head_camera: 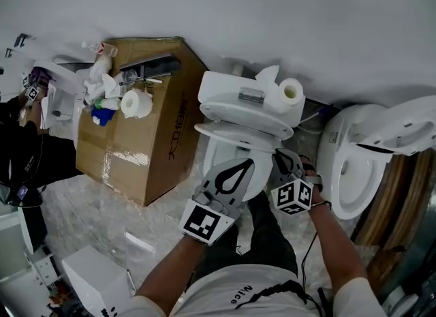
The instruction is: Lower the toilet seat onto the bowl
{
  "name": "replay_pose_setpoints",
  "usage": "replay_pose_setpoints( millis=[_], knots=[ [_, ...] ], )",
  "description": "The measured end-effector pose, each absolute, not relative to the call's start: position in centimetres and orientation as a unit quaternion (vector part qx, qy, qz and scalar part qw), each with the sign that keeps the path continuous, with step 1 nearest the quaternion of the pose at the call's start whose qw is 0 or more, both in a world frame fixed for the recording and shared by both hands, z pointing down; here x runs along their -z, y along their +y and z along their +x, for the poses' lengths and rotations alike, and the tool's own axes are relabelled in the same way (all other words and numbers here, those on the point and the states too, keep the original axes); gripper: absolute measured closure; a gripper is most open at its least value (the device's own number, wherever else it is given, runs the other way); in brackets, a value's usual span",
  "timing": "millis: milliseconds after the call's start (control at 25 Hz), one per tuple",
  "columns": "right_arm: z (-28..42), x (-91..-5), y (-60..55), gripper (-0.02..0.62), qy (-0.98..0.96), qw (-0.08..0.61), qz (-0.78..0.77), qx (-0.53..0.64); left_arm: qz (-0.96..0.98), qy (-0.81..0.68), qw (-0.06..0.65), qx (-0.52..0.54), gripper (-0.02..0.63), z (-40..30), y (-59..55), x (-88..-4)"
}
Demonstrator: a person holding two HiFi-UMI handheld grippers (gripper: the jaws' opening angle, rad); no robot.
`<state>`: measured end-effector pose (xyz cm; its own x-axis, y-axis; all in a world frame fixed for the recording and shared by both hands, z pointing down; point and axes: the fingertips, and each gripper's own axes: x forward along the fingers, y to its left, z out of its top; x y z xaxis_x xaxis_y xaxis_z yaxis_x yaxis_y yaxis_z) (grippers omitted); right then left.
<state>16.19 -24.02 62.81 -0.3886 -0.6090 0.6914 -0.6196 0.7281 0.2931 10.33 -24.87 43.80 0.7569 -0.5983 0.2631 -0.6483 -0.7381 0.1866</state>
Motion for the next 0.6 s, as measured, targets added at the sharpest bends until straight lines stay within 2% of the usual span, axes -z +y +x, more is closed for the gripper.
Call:
replay_pose_setpoints(
  millis=[600],
  knots=[
    [13.4,-64.7,-17.2,0.543,-0.833,0.434,0.342,-0.009,0.926,-0.339,0.14,-0.087,0.597,7.0,-21.5,-44.1]
  ],
)
